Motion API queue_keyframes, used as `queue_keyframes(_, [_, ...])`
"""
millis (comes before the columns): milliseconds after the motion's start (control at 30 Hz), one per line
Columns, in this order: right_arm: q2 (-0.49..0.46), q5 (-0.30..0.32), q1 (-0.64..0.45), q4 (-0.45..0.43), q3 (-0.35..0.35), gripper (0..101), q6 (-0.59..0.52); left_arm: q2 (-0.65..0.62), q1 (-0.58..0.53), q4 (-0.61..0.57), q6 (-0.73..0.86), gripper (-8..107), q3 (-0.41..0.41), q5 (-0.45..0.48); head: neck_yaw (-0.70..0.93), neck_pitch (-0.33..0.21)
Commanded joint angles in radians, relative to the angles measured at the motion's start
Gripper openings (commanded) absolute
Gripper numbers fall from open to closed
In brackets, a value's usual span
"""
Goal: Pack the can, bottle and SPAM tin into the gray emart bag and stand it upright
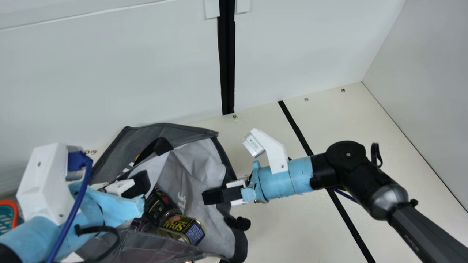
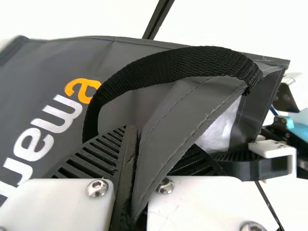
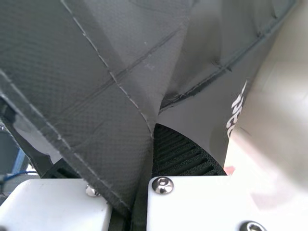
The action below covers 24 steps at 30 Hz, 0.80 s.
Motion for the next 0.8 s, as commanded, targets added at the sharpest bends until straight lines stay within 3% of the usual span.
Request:
queue_keyframes(0, [-0.031, -0.002, -0.005, 0.009, 0.004, 0, 0.024, -0.009, 0.002, -0.011, 0.018, -8, 0.0, 0.005, -0.001, -0.023])
queue_keyframes(433, [-0.223, -0.002, -0.046, 0.043, 0.024, 0, 0.186, -0.075, 0.001, -0.039, 0.105, -8, -0.033, 0.089, -0.001, -0.023])
queue_keyframes(767, [-0.356, -0.002, -0.069, 0.075, -0.008, 0, 0.326, -0.107, -0.009, -0.039, 0.137, -8, -0.105, 0.19, -0.001, -0.023])
